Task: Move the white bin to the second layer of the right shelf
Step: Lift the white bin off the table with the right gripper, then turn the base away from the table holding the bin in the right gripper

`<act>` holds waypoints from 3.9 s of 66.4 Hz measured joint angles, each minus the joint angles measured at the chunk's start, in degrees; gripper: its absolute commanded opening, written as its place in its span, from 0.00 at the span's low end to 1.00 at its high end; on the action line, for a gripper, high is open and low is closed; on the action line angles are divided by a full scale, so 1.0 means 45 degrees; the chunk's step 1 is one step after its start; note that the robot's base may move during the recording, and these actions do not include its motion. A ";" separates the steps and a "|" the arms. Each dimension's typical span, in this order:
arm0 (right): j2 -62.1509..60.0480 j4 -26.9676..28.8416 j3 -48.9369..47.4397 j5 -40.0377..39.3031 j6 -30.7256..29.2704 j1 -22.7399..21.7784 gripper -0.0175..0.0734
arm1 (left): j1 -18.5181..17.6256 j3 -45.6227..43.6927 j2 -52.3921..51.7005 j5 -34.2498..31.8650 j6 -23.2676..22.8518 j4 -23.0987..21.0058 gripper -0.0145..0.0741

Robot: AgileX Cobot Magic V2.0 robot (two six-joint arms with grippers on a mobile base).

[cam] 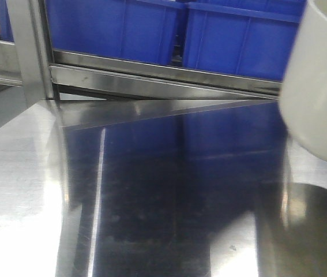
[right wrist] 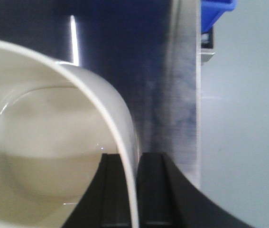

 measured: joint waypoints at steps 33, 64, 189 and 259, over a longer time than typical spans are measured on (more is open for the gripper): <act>-0.4311 0.0318 0.2363 -0.0816 -0.1764 -0.0772 0.31 | 0.0000 0.0000 0.0000 0.0000 0.0000 0.0000 0.26; -0.6824 -0.0777 0.3388 -0.0717 -0.0677 -0.0772 0.31 | 0.0000 0.0000 0.0000 0.0000 0.0000 0.0000 0.26; -0.6834 -0.0816 0.3570 -0.0913 0.1276 -0.0772 0.31 | 0.0000 0.0000 0.0000 0.0000 0.0000 0.0000 0.26; -0.6834 -0.0816 0.3570 -0.0961 0.1276 -0.0772 0.31 | 0.0000 0.0000 0.0000 0.0000 0.0000 0.0000 0.26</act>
